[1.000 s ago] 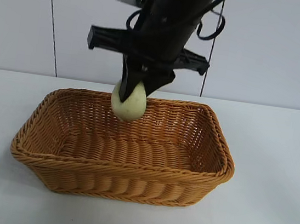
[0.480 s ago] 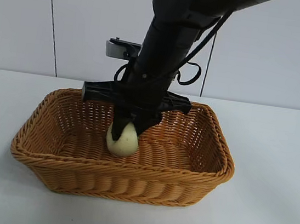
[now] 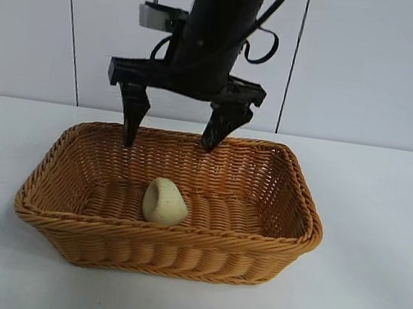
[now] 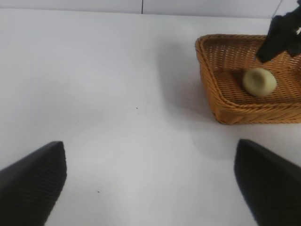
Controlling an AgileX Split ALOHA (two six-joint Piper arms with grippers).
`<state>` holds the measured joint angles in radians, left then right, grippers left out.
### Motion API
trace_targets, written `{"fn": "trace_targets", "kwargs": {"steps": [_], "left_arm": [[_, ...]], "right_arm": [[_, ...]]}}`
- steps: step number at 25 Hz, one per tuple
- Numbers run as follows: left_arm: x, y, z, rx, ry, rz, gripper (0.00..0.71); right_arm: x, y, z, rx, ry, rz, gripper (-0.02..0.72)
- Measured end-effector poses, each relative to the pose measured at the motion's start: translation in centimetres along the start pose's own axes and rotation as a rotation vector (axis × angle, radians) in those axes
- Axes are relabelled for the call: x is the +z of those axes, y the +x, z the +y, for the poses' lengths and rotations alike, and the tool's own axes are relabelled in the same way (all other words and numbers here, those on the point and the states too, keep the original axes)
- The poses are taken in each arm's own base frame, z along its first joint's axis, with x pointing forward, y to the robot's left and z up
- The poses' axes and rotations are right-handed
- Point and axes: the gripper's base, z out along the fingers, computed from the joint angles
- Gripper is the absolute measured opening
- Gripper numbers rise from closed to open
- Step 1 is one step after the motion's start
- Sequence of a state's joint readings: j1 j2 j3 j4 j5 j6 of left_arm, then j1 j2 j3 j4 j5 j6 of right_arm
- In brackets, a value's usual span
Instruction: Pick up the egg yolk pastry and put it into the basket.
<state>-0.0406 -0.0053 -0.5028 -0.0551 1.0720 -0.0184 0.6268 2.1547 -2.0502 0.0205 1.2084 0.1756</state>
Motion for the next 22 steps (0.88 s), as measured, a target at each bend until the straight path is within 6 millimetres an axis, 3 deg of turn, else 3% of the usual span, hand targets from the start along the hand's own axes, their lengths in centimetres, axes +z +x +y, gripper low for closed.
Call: {"fn": "trace_targets", "kwargs": {"steps": [5,9,14,22], "left_arm": [[0.0,0.0,0.0,0.0,0.0,0.0,0.695],[0.0,0.0,0.0,0.0,0.0,0.0,0.695],[0.0,0.0,0.0,0.0,0.0,0.0,0.695],[0.0,0.0,0.0,0.0,0.0,0.0,0.695]], "right_arm": [[-0.4,-0.6,-3.4,0.078,0.06,-0.014,0.695],[-0.7,-0.9,-7.9,0.152,0.119,-0.023,0.695],[-1.5,-0.5,-15.7,0.27,0.196,-0.029,0.695],[-3.2,1.9,-25.7,0.444,0.272,-0.031,0.695]]}}
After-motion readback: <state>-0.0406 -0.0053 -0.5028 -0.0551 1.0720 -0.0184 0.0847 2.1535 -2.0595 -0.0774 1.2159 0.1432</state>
